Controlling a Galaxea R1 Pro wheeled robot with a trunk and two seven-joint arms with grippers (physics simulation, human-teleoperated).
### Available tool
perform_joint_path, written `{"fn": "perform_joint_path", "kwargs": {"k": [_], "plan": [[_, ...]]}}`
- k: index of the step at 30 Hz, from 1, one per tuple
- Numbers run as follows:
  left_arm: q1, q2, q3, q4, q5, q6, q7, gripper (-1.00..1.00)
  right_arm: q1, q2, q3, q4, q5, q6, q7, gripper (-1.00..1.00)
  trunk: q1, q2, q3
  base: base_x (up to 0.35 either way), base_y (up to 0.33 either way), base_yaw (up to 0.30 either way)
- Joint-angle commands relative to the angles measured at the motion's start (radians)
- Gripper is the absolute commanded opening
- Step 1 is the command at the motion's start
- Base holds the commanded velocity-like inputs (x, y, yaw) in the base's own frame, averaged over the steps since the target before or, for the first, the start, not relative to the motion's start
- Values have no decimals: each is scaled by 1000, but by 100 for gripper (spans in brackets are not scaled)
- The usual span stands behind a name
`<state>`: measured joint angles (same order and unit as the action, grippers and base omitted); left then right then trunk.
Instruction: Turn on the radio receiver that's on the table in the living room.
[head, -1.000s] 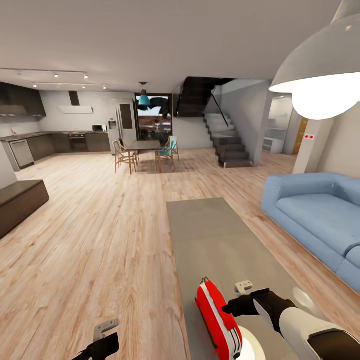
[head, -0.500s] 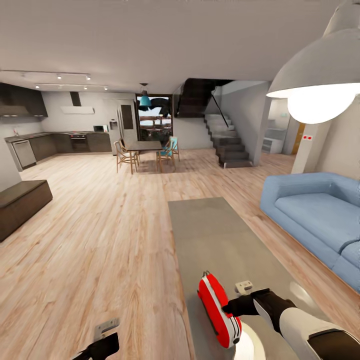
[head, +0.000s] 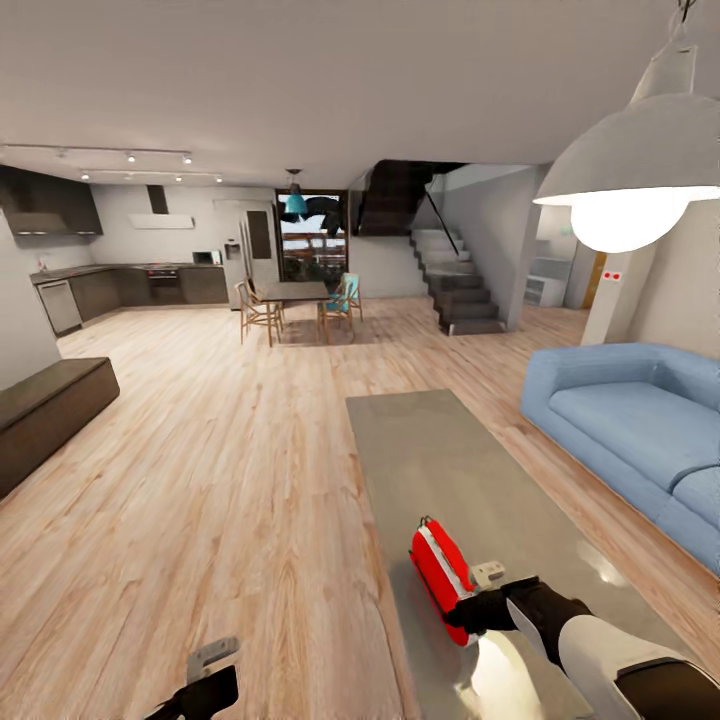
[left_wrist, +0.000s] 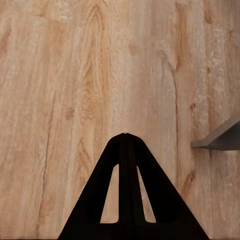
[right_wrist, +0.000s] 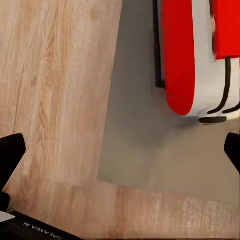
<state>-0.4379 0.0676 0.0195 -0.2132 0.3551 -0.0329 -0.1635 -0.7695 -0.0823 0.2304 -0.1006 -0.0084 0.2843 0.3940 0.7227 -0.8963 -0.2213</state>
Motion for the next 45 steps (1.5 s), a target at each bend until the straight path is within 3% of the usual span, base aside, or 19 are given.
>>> {"fn": "perform_joint_path", "kwargs": {"k": [1,14,21,23,26,28,31,36,41,45], "plan": [[-1,0,2,2,4,-2,-5,-100,0,-1,4,-2,-1,6,3,100,-4,6,2,-274,182,0],[-1,1,2,2,3,-2,-5,-100,0,-1,4,-2,-1,5,3,100,-54,97,43,-274,182,0],[-1,20,2,2,3,-2,-4,-100,3,2,4,16,-2,-3,-35,100,-81,146,64,-177,118,0],[-1,31,2,10,2,-3,-4,-100,12,3,4,57,-3,-54,-54,100,-89,160,71,-31,20,0],[-1,53,-3,63,2,-7,-4,-100,20,3,3,137,-5,-213,-98,100,-100,181,80,-10,7,0],[-1,65,-4,97,2,-16,-4,-100,26,2,3,157,-5,-261,-133,100,-108,195,86,-4,3,0],[0,96,-4,187,2,-52,-4,-100,57,1,3,173,-5,-302,-186,100,-119,216,96,-1,1,0],[28,142,-8,281,-13,-127,-4,-100,129,1,3,178,-5,-317,-205,100,-139,251,111,0,0,0],[95,155,-10,294,-58,-149,-4,-100,203,2,3,179,-9,-347,-229,100,-158,286,127,0,0,0],[166,157,-10,296,-72,-186,-4,-100,277,4,3,179,-17,-388,-309,100,-173,314,140,0,0,0]]}}
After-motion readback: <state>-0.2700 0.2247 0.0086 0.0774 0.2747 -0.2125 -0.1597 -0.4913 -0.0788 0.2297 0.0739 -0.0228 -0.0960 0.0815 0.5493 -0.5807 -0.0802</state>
